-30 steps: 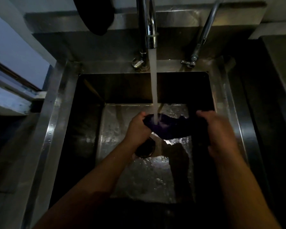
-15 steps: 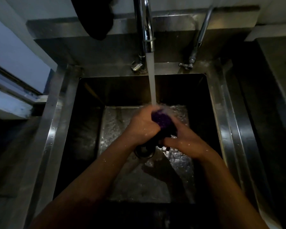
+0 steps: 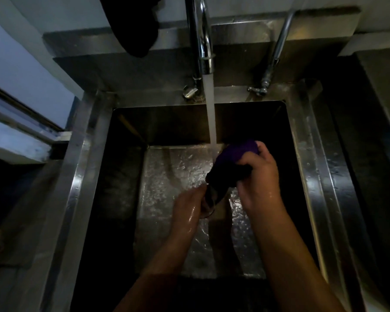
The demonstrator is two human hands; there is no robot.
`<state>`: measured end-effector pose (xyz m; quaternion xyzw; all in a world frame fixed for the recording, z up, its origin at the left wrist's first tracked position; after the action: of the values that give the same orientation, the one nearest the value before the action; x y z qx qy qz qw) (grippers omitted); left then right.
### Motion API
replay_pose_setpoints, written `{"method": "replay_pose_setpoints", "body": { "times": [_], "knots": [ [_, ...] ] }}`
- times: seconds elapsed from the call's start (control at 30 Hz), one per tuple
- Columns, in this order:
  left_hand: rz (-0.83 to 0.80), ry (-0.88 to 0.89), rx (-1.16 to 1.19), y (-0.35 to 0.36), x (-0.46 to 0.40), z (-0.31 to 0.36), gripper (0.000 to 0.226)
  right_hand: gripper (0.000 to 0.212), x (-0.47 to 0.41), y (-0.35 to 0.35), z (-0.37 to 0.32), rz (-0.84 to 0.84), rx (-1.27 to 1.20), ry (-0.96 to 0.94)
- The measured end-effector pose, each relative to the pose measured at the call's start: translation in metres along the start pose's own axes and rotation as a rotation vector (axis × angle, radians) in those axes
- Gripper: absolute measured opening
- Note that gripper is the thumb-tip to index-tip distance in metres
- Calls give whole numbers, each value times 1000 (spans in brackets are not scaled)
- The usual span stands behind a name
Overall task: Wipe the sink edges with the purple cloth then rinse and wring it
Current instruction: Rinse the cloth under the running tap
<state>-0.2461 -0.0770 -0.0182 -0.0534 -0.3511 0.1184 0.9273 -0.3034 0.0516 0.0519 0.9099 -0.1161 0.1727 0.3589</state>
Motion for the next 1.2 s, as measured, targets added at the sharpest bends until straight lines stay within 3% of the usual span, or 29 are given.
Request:
{"method": "replay_pose_setpoints", "body": {
  "times": [0.03, 0.1, 0.2, 0.33, 0.4, 0.5, 0.57, 0.63, 0.7, 0.8, 0.83, 0.87, 0.97, 1.07, 1.2],
  "knots": [
    [-145, -202, 119, 11, -1, -10, 48, 26, 1, 2, 0, -15, -134, 33],
    [-337, -365, 339, 30, 2, -12, 56, 21, 9, 7, 4, -48, -287, 85],
    [-283, -376, 675, 53, 3, 1, 25, 19, 34, 11, 9, -78, -383, 126],
    [-202, -263, 982, 49, -12, 39, 64, 37, 46, -12, 0, 55, -562, 149],
    [-194, -249, 1143, 42, -21, 54, 72, 33, 40, -34, -3, 183, -386, 104],
    [-228, -266, 1111, 39, -24, 62, 60, 21, 23, -59, 4, 415, 68, 4],
    [-294, -298, 1007, 46, -17, 63, 52, 26, 10, -57, 15, 376, 124, 6],
    [-325, -323, 806, 57, -9, 65, 50, 16, -1, -45, 28, 337, 222, -17],
    [-315, -307, 570, 53, -3, 61, 44, 11, -3, -28, 42, 268, 493, -187],
    [-226, -9, 194, 13, 8, 23, 41, 25, 23, -10, 75, 110, 940, -603],
    [-245, 69, 118, 3, 13, 10, 34, 26, 30, -10, 86, 80, 1025, -663],
    [-311, 96, 145, 1, 14, 1, 30, 27, 31, -12, 93, 71, 1064, -677],
    [-232, 35, 251, 19, -6, 6, 33, 28, 3, -26, 94, 129, 1161, -692],
    [-156, -103, 415, 46, -34, 18, 39, 29, -35, -34, 85, 266, 1161, -397],
    [-174, -142, 487, 42, -25, 37, 47, 22, -35, -28, 81, 303, 1153, -396]
  ]
}}
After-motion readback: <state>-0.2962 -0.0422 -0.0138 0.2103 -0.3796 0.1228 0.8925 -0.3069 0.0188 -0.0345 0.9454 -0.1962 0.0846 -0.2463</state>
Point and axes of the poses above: each hand's wrist, its own x-axis away from the middle knuckle, its own y-axis out of the palm, z = x × y, the point moved 1 cm from there along -x, towards the middle knuckle, and after that the axes turned 8 degrees about -x, right-handed, at the moved point
